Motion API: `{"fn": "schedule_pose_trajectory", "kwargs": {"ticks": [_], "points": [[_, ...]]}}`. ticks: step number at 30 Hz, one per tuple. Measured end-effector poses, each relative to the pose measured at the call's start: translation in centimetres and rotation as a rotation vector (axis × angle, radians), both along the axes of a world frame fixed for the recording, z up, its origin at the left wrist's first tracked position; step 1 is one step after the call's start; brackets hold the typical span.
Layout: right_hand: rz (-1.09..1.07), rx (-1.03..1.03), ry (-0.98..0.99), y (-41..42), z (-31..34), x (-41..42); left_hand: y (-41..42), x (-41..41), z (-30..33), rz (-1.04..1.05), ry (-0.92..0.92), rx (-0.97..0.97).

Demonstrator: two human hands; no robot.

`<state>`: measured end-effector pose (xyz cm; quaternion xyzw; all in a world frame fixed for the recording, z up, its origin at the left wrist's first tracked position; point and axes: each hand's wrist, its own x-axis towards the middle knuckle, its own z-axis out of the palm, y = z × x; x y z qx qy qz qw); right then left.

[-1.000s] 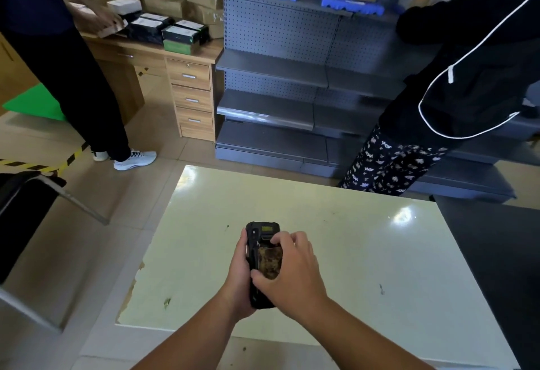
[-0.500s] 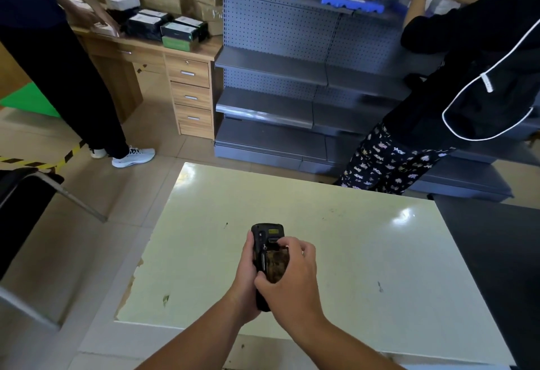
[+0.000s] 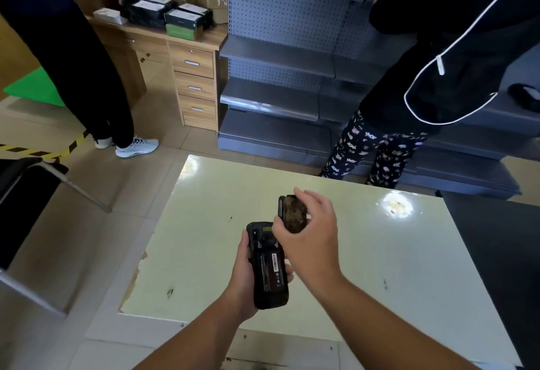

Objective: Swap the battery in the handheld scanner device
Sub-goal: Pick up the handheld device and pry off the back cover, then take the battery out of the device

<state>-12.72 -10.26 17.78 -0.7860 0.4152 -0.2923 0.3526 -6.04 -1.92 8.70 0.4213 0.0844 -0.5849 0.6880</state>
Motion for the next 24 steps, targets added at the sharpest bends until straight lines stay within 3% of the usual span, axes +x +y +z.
{"fn": "schedule_pose_trajectory", "kwargs": {"ticks": [8, 16, 24], "points": [[-0.055, 0.013, 0.252, -4.5, -5.0, 0.2, -0.6, 1.7, -1.6, 0.062, 0.098, -0.024], [0.026, 0.040, 0.781, -7.0, -17.6, -1.2, -0.9, 2.9, -5.5, 0.011, 0.157, 0.007], [0.067, -0.036, 0.900, -6.9, -23.2, -3.0, -0.1, 3.4, -7.3, -0.042, 0.161, 0.071]]}}
